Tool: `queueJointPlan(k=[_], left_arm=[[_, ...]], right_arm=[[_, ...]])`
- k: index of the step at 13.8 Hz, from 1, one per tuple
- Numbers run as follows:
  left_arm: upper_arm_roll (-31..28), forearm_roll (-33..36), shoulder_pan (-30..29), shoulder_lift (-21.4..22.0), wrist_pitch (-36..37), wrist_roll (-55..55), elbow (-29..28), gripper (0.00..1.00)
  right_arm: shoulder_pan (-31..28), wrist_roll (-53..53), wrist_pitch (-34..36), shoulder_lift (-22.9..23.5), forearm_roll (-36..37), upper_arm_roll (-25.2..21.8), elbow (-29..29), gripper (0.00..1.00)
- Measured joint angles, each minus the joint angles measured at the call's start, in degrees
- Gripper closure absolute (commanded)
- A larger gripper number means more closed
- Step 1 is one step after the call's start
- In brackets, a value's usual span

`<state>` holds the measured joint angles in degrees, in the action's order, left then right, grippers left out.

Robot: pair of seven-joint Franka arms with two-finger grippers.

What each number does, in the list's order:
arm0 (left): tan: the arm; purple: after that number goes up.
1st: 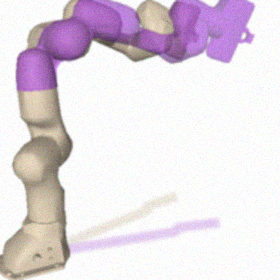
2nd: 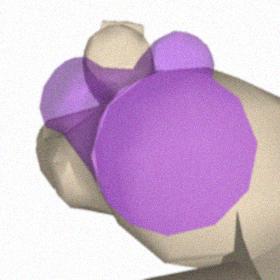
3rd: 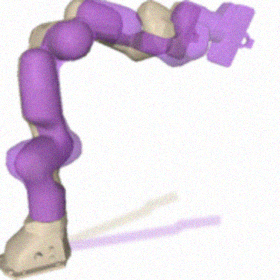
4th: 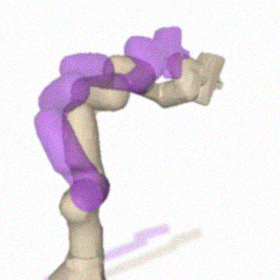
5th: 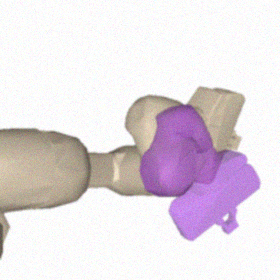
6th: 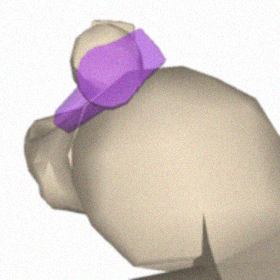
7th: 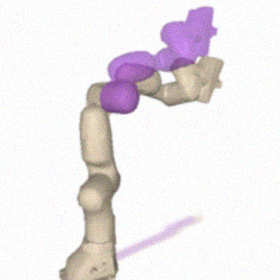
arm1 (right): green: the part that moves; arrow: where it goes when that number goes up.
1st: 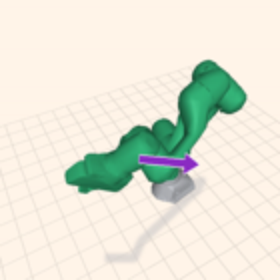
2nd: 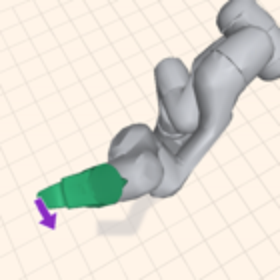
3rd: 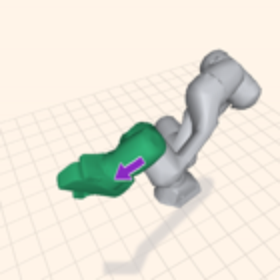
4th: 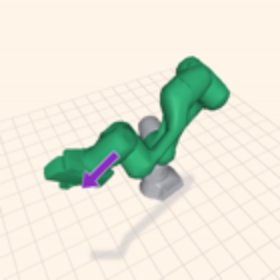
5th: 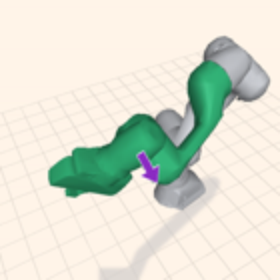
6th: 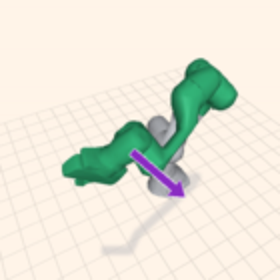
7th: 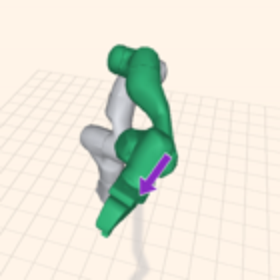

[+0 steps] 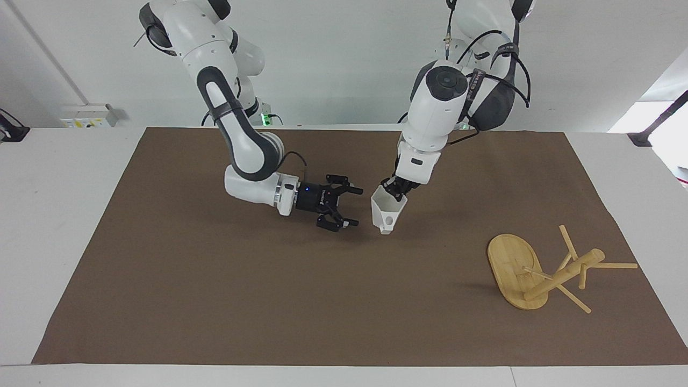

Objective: Hang cup on rack
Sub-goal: 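Carry the mug with the left gripper while the right gripper retracts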

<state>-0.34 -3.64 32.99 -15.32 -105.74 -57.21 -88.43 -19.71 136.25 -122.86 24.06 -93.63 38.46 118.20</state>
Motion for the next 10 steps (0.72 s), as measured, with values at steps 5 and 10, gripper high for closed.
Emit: queueJointPlan(k=[5, 10], left_arm=[[-0.3, 6.6, -1.3, 2.3, -1.6, -8.2, -1.3, 1.00], [-0.3, 15.8, -2.0, 5.0, -12.2, -10.4, -10.4, 1.00]], right_arm=[[-2.1, 0.4, 17.6, -6.2, 19.7, -18.8, 1.4, 0.00], [-3.1, -6.2, 32.9, -13.2, 39.0, -37.3, -2.8, 0.00]])
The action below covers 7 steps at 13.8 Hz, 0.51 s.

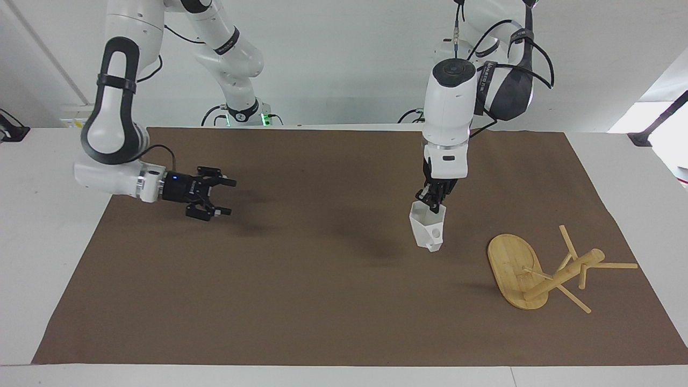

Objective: Hang cup on rack
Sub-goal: 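Carry the mug with the left gripper while the right gripper retracts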

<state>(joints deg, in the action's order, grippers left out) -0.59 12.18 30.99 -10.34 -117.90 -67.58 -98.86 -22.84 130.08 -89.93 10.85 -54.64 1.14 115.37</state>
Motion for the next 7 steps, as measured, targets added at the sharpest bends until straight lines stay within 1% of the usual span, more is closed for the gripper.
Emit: queueJointPlan(k=[2, 4, 5, 7], left_arm=[[-0.1, 0.1, -1.5, 0.7, -2.7, -0.8, -2.1, 1.00], [-0.1, 0.1, -3.3, 1.5, -6.3, -2.9, -3.4, 1.00], [-0.2, 0.6, -3.9, 1.9, -8.8, -4.3, -4.7, 1.00], [-0.2, 4.8, -4.8, 3.1, -15.1, -9.5, -8.8, 1.00]], right_arm=[[0.2, -6.4, 2.7, -2.9, 4.7, -4.1, -1.4, 0.00], [1.6, -17.0, 3.6, -5.7, 10.6, -6.7, -3.8, 0.00], [2.5, -23.5, 3.6, -6.8, 14.9, -7.0, -5.9, 0.00], [5.4, -39.5, 3.5, -8.3, 24.6, -6.9, -12.2, 0.00]])
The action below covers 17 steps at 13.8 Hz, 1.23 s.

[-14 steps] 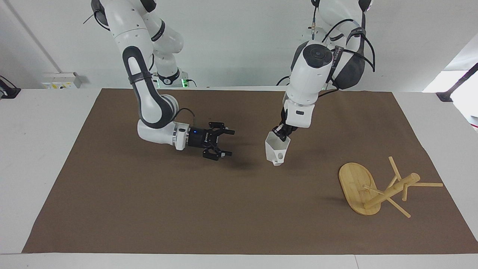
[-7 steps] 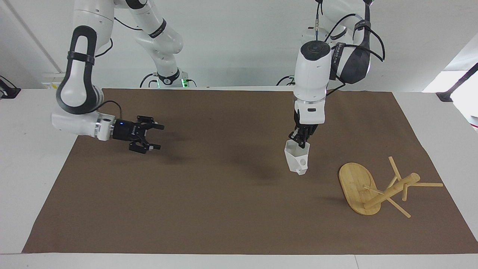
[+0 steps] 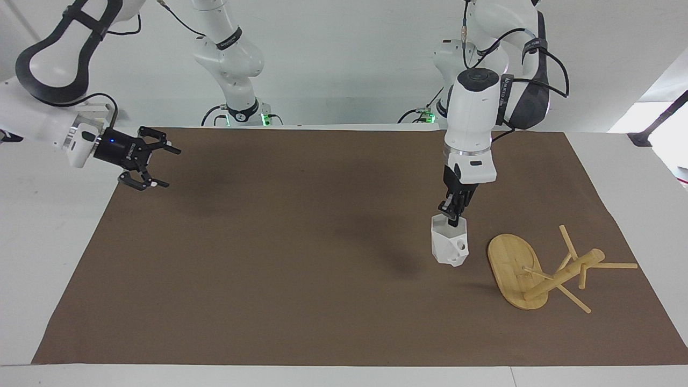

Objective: Hang cup on rack
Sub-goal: 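Carry the mug with the left gripper while the right gripper retracts, then lower the mug onto a peg of the wooden mug tree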

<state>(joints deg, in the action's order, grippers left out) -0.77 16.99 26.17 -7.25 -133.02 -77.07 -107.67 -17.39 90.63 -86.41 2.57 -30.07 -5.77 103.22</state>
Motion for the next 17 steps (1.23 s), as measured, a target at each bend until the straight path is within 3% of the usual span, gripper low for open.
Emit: queueJointPlan(k=[3, 11, 14, 17], left_arm=[[0.0, 4.4, -1.5, 1.2, -7.1, -6.0, -4.2, 1.00], [0.0, 7.0, -6.7, 5.5, -16.5, -6.8, -12.6, 1.00], [0.0, 7.3, -9.8, 5.7, -20.1, -4.8, -14.6, 1.00], [0.0, 7.4, -10.8, 5.7, -20.9, -2.8, -15.1, 1.00]], right_arm=[[4.2, -20.1, 0.0, -0.8, 10.7, 0.7, -6.2, 0.00], [9.4, -61.2, 1.9, -0.7, 31.0, 6.5, -12.5, 0.00], [9.6, -74.4, 1.9, -0.5, 32.5, 6.0, -13.0, 0.00], [9.4, -80.0, 1.6, -0.1, 32.5, 3.1, -12.6, 0.00]])
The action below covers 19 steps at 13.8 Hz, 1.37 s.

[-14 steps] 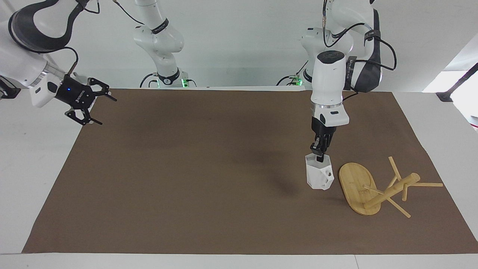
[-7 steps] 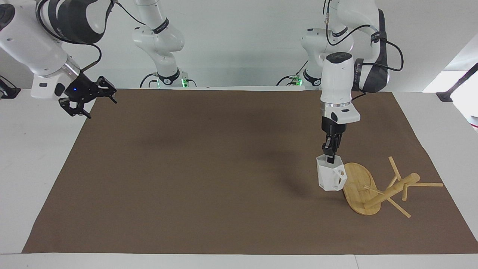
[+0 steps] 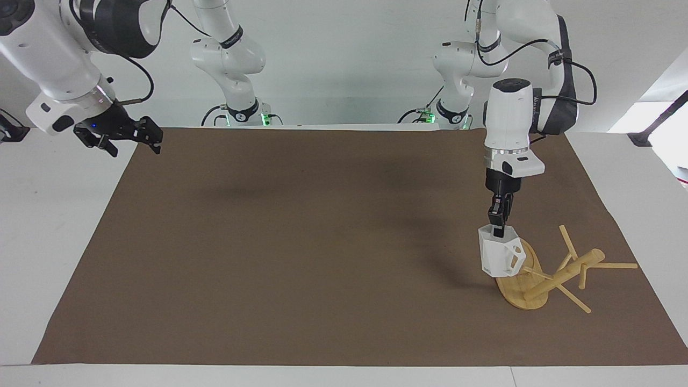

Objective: Hang cup on rack
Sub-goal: 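Lower the mug onto a peg of the wooden mug tree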

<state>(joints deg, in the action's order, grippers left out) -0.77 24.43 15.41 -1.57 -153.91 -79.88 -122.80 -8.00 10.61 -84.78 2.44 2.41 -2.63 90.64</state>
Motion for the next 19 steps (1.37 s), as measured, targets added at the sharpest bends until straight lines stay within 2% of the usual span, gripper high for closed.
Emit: queueJointPlan(k=[7, 13, 19], left_arm=[[0.0, 0.0, -1.2, -1.2, -1.6, 3.2, -0.1, 1.00], [0.1, 0.0, -2.1, -4.0, -4.1, 3.5, 0.5, 1.00], [0.1, 0.0, -4.2, -4.6, -4.3, 4.7, 1.2, 1.00]], right_arm=[[0.1, -7.1, 0.0, 0.3, 0.0, -0.6, -0.1, 0.00], [-0.2, -7.4, 0.0, 0.3, 0.0, -0.8, -0.1, 0.00], [-0.1, -7.4, 0.0, 0.0, 0.0, -0.8, -0.2, 0.00]])
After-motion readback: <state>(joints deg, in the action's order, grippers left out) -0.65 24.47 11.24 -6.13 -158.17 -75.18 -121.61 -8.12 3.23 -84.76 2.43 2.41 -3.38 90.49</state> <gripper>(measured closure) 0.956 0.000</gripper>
